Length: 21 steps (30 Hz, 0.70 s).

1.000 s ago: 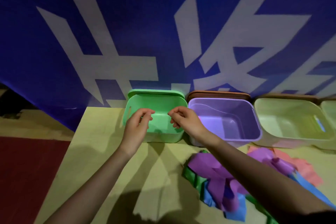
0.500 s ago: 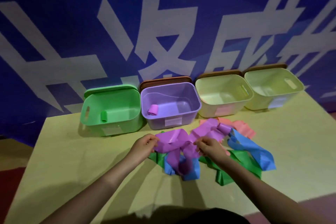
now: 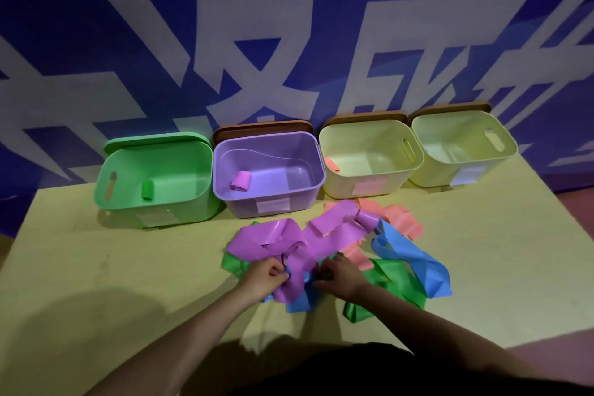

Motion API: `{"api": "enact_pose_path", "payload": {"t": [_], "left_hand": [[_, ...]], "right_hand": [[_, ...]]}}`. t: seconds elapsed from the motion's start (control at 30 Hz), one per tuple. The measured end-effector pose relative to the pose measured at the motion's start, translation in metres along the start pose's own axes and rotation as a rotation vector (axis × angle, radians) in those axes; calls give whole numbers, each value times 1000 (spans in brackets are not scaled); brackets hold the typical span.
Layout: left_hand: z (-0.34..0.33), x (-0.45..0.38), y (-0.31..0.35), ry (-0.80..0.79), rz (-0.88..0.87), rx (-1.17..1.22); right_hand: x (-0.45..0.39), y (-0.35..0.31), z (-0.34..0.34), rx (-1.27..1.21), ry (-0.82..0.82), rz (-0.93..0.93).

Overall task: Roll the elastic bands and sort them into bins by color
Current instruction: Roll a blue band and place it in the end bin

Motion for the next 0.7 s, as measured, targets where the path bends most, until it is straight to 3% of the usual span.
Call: {"api": "enact_pose_path", "payload": {"t": [0.17, 0.4, 0.57, 0.7], "left_hand": [[-13, -2, 7, 52, -82, -80], [-6, -4, -1, 114, -177, -72], [25, -7, -25, 210, -11, 110], [29, -5, -54, 187, 71, 141]], "right_hand": [[-6, 17, -6, 92, -53, -9], [-8, 9, -18, 32, -86, -4], [-13, 4, -21, 76, -7, -75], [-15, 4, -23, 93, 32, -138]]}}
Point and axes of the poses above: each hand's wrist, its own x-axis away from the middle knuckle, its own z-axis out of the back of the hand, y = z × x, the point moved 10 cm from there along -x, towards the middle knuckle, and after that the axes turned 11 degrees about -x, right-handed, at the moved point
